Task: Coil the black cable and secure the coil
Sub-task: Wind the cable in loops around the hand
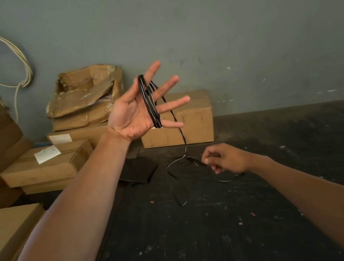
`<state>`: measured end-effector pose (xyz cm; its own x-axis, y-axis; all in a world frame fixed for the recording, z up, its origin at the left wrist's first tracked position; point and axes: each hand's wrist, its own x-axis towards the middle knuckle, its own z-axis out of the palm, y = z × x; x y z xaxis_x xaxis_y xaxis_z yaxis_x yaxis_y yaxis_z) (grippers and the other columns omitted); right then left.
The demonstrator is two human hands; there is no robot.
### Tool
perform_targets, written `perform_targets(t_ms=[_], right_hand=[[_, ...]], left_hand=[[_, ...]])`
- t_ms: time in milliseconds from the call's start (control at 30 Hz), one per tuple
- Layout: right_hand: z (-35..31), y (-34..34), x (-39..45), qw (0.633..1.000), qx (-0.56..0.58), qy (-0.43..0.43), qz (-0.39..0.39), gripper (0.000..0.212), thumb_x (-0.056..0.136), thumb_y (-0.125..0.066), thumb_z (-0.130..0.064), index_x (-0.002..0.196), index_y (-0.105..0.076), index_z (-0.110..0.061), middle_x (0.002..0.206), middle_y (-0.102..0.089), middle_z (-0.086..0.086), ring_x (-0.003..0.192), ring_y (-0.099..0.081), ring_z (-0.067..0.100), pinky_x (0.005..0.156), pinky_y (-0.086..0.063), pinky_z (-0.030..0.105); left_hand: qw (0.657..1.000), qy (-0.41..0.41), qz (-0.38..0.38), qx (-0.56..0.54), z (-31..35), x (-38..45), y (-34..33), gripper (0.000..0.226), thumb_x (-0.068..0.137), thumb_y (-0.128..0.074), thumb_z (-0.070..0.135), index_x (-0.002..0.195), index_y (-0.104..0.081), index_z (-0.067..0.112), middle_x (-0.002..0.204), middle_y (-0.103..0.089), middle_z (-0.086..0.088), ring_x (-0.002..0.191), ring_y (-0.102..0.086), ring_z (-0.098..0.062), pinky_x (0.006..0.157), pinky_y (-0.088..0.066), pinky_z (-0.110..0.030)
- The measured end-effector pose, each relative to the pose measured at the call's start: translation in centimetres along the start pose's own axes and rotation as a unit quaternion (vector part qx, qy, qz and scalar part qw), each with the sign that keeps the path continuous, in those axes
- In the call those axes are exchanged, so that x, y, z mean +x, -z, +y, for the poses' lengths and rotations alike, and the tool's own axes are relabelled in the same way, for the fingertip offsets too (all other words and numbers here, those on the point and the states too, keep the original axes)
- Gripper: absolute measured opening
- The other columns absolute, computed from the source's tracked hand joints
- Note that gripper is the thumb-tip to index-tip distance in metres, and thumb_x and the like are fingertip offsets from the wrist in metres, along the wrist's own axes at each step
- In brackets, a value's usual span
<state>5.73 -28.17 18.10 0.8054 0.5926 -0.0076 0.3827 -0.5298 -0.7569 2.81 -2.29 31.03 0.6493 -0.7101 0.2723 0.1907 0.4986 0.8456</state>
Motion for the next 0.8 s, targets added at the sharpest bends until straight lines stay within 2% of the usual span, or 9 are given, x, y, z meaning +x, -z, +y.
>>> perform_targets(t_ms=[67,133,300,400,567,633,700,733,800], right_hand=[[0.5,-0.4,-0.2,0.999,0.034,-0.030,0.018,0.010,0.099,-0.053,-0.024,0.099,-0.063,-0.025,0.074,-0.060,-0.001,0.064,-0.062,0.007,0.060,-0.052,0.019],[0.9,-0.8,-0.1,0.998,0.022,-0.049,0.031,0.012,0.099,-0.052,-0.024,0.101,-0.064,-0.023,0.069,-0.058,0.000,0.056,-0.058,0.007,0.056,-0.050,0.021],[3.3,-2.1,-0.2,0.969,-0.212,-0.131,0.004,0.022,0.100,-0.047,-0.026,0.112,-0.065,-0.019,0.108,-0.068,0.006,0.096,-0.063,0.018,0.091,-0.051,0.041],[5.2,-2.7,-1.2,0.931,-0.292,-0.217,0.019,0.030,0.100,-0.043,-0.028,0.120,-0.062,-0.015,0.117,-0.066,0.012,0.105,-0.063,0.029,0.091,-0.051,0.044],[7.0,-2.6,-2.1,0.906,-0.305,-0.281,0.090,0.025,0.098,-0.043,-0.018,0.119,-0.054,-0.013,0.117,-0.062,0.015,0.105,-0.062,0.033,0.087,-0.051,0.043],[7.6,-2.3,-2.0,0.927,-0.225,-0.275,0.121,0.021,0.100,-0.040,-0.017,0.115,-0.054,-0.016,0.110,-0.063,0.017,0.092,-0.062,0.029,0.082,-0.052,0.040],[8.0,-2.3,-2.1,0.958,-0.022,-0.252,0.132,0.024,0.103,-0.037,-0.013,0.113,-0.056,-0.024,0.093,-0.062,0.015,0.069,-0.058,0.019,0.063,-0.052,0.030],[7.7,-2.3,-2.3,0.954,0.085,-0.264,0.115,0.030,0.103,-0.037,-0.011,0.114,-0.057,-0.030,0.086,-0.060,0.012,0.065,-0.058,0.016,0.057,-0.052,0.028],[7.3,-2.3,-2.0,0.936,0.182,-0.290,0.080,0.042,0.101,-0.039,-0.007,0.124,-0.056,-0.037,0.099,-0.060,0.007,0.084,-0.065,0.020,0.061,-0.054,0.031]], left_hand=[[1.000,0.002,0.011,0.007,0.5,0.0,-0.2,0.050,0.104,-0.022,0.046,0.152,-0.026,0.034,0.148,-0.047,-0.017,0.142,-0.016,-0.056,0.095,-0.010,-0.083],[1.000,0.004,0.014,0.008,0.7,0.0,-0.3,0.050,0.104,-0.020,0.046,0.152,-0.026,0.035,0.149,-0.047,-0.017,0.142,-0.016,-0.056,0.095,-0.011,-0.083],[1.000,-0.001,0.014,0.024,1.5,0.3,-0.6,0.050,0.103,-0.025,0.044,0.152,-0.025,0.034,0.149,-0.046,-0.017,0.142,-0.016,-0.056,0.095,-0.011,-0.083],[0.999,-0.003,0.021,0.029,2.2,0.1,-0.6,0.049,0.103,-0.023,0.044,0.152,-0.025,0.034,0.150,-0.044,-0.017,0.142,-0.017,-0.056,0.095,-0.012,-0.083],[0.998,-0.024,0.038,0.050,3.1,-0.1,-0.5,0.050,0.105,-0.013,0.048,0.151,-0.028,0.034,0.150,-0.045,-0.015,0.141,-0.024,-0.055,0.095,-0.017,-0.082],[0.998,-0.029,0.036,0.046,3.3,-0.1,-0.6,0.050,0.105,-0.014,0.048,0.151,-0.027,0.033,0.150,-0.045,-0.015,0.141,-0.024,-0.055,0.094,-0.016,-0.082],[0.998,-0.032,0.036,0.050,3.4,0.1,-0.7,0.050,0.105,-0.014,0.049,0.151,-0.027,0.034,0.150,-0.045,-0.014,0.141,-0.025,-0.055,0.094,-0.017,-0.082],[0.997,-0.029,0.038,0.061,3.4,0.2,-0.7,0.049,0.105,-0.015,0.048,0.151,-0.027,0.035,0.150,-0.045,-0.014,0.141,-0.026,-0.055,0.095,-0.018,-0.082],[0.996,-0.013,0.035,0.084,3.1,0.5,-0.8,0.048,0.105,-0.018,0.046,0.151,-0.027,0.035,0.150,-0.045,-0.013,0.140,-0.029,-0.055,0.094,-0.021,-0.082]])
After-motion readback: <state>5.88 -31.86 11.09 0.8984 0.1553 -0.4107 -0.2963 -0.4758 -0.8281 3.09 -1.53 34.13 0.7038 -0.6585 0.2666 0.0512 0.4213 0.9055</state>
